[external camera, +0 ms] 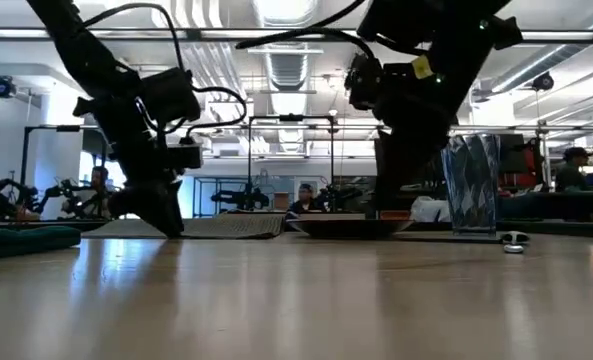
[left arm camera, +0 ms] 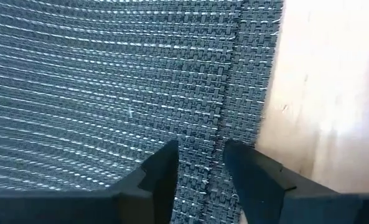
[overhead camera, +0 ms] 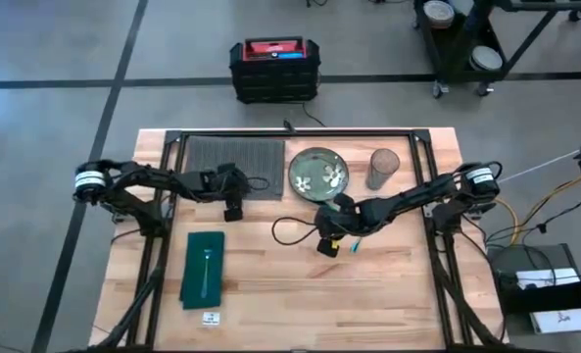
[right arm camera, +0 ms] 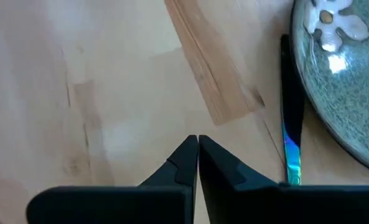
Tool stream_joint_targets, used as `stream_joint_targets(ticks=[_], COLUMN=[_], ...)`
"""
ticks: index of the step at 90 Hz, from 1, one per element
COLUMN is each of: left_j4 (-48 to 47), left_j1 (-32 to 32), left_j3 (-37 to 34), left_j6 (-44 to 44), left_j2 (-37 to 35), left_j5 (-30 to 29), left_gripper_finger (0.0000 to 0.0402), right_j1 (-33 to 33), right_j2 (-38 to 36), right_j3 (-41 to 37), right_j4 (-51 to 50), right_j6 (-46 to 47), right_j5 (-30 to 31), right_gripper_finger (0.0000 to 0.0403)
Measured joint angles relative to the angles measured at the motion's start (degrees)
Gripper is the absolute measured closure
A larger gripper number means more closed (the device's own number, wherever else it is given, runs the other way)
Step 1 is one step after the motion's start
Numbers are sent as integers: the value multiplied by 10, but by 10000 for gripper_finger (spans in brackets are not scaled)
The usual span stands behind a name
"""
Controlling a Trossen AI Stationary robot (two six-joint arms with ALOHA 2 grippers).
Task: Set table place
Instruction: Move the gray place mat to the center of the table
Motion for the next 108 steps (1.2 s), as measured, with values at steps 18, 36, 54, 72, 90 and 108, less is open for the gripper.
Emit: stream_joint_targets(ticks=[18,36,54,72,90,108], left_j4=[19,7,-37,-85,-81,-68], left_j1=[11,5,-41,-109,-176,-224], left_j3=[4,8,23,41,61,90], left_j6=[9,-10,-60,-122,-163,-173], left_j2=[24,14,-21,-30,-12,7], left_j5=[12,13,11,85,97,104], left_gripper_finger=[368,399,401,401,401,401], right_j1=[5,11,12,14,14,14], right_j2=[0,0,0,0,0,0], right_j3=[0,0,0,0,0,0], right_j4=[0,0,0,0,0,26], right_j6=[0,0,0,-1,-1,-1], right_j5=[0,0,0,-2,-2,-2], right_gripper_finger=[403,403,403,403,403,403])
